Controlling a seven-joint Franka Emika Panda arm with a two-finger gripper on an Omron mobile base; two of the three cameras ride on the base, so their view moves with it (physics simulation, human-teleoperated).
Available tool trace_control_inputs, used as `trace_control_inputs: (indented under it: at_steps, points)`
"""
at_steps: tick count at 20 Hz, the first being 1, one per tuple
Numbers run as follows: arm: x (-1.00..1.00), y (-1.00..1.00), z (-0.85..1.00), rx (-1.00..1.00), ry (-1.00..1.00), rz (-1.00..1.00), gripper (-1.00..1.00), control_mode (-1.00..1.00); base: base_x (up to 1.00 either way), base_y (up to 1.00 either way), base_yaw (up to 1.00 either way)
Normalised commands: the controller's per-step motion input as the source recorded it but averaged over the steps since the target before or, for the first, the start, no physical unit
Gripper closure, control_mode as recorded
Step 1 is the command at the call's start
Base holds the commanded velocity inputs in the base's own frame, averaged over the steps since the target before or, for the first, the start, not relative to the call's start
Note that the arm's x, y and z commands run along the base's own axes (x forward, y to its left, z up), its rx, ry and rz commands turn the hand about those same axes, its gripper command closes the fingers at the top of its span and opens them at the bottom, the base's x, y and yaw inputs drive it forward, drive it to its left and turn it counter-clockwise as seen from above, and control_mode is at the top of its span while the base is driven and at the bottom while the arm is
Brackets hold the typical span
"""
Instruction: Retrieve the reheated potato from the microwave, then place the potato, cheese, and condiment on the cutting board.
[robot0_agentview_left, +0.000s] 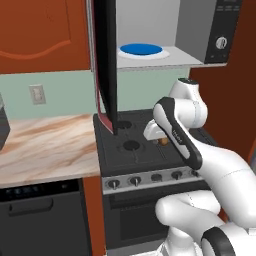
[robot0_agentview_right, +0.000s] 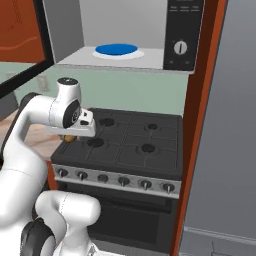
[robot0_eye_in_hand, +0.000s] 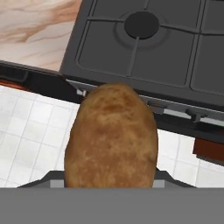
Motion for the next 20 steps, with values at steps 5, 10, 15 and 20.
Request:
trace_control_inputs:
  at_steps: [5, 10, 15, 20]
  points:
    - [0.0, 0.0, 0.0, 0.0, 0.0, 0.0, 1.0, 1.0, -0.23, 0.0, 0.09]
    - [0.0, 0.0, 0.0, 0.0, 0.0, 0.0, 1.0, 1.0, -0.03, -0.1, 0.13]
    - [0.0, 0.0, 0.0, 0.0, 0.0, 0.0, 1.0, 1.0, -0.15, -0.25, 0.15]
    - [0.0, 0.0, 0.0, 0.0, 0.0, 0.0, 1.0, 1.0, -0.43, -0.26, 0.32]
